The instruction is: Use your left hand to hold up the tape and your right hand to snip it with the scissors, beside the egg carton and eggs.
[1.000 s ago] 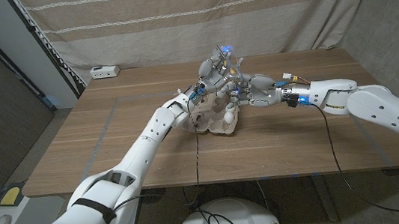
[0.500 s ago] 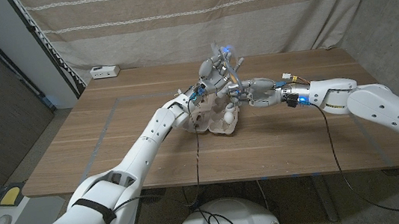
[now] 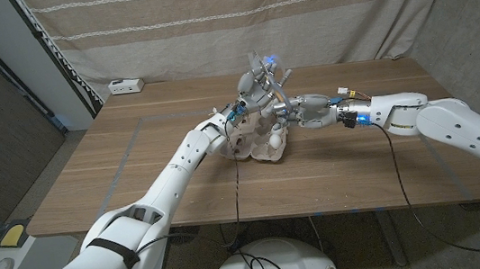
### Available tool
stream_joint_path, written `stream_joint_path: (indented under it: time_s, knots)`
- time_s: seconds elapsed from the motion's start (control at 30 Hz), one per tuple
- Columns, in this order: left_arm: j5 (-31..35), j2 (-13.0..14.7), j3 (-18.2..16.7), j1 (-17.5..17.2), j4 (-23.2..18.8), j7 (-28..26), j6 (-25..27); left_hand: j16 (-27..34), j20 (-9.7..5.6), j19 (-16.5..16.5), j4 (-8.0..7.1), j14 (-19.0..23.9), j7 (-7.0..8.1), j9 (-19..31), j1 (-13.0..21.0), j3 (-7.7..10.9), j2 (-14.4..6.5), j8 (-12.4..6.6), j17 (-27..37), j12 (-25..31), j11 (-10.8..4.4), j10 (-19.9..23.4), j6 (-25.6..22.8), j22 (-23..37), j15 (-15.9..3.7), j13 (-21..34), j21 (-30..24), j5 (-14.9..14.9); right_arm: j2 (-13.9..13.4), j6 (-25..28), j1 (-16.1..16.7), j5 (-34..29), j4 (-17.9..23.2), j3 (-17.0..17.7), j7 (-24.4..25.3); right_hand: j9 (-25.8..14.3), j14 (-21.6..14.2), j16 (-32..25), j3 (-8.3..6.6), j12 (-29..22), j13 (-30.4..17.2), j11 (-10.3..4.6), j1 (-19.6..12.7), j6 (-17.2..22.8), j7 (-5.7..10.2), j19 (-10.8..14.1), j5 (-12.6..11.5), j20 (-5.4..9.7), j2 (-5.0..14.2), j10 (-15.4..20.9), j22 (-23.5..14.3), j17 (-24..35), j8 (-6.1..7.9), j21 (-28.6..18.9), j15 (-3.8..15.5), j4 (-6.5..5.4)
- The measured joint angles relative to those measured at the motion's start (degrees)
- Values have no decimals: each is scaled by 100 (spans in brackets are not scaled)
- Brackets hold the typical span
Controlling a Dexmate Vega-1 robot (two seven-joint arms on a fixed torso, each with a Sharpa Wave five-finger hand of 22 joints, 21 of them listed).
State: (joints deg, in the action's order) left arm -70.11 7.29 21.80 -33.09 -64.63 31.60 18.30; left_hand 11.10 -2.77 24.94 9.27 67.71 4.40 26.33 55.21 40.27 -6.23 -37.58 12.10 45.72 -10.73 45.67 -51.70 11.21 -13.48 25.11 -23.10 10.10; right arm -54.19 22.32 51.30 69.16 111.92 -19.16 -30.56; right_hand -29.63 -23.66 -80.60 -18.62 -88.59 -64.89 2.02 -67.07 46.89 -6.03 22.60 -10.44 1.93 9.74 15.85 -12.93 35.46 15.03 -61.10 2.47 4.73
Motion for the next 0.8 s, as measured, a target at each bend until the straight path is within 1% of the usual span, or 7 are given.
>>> stream_joint_path:
  time_s: [0.03,0.07,0.2,0.37,0.5,0.67,0.8]
  knots:
    - [-1,1,-11,-2,0,0,-13,0,0,0,0,0,0,-3,0,0,0,0,0,0,0,0,0,0,0,0,0,0,2,2,-7,-1,0,-2,0,0,0,-16,-3,0,-13,0,0,0,0,0,7,0,0,0,0,0,0,-15,0,-3]
    - [-2,2,-14,-3,0,0,-18,0,0,0,0,0,0,-4,1,0,0,0,0,0,0,0,0,0,0,0,0,0,5,7,-16,-5,-1,-6,1,0,0,-16,-47,0,-13,0,0,0,0,0,7,0,0,0,0,-4,-8,-36,0,-47]
    - [-3,8,-39,-13,1,0,-54,0,0,0,0,-1,0,-8,9,0,-8,1,0,0,0,0,0,0,0,0,0,0,12,11,-32,-12,-11,-12,0,-27,1,-16,-71,0,-17,0,0,0,0,-30,7,-30,0,0,0,-17,-22,-81,0,-72]
    - [-3,19,-62,-23,1,-5,-113,0,0,0,0,-2,19,-36,9,0,-8,4,0,0,0,0,-19,0,-1,0,1,0,15,11,-49,-19,-22,-13,-13,-27,1,-16,-73,0,-8,1,-23,31,31,-50,24,-10,-23,1,1,-17,-43,-133,-1,-74]
    - [2,25,-77,-27,1,-20,-162,0,0,0,-11,-2,19,-37,10,12,-8,-2,0,0,0,0,-19,0,-1,0,1,0,21,11,-76,-19,-50,-16,-42,-27,1,-16,-85,1,-14,1,-38,51,10,-72,28,12,-38,1,1,-44,-43,-208,-1,-86]
    - [29,36,-94,-34,-5,-55,-224,0,0,0,-9,-2,19,-55,17,57,-15,-30,0,0,0,0,-19,0,-1,0,-22,0,30,11,-112,-23,-99,-18,-117,-53,-30,-15,-85,1,-24,1,-38,51,10,-93,28,-9,-38,1,16,-70,-88,-274,30,-87]
    - [53,47,-101,-38,-28,-91,-270,0,0,0,-9,-2,19,-61,17,57,-14,-31,0,0,0,0,-19,0,-1,0,-22,-1,36,7,-148,-29,-145,-19,-182,-53,-62,-15,-85,2,-51,1,-38,51,10,-114,28,11,-38,1,16,-70,-88,-323,0,-87]
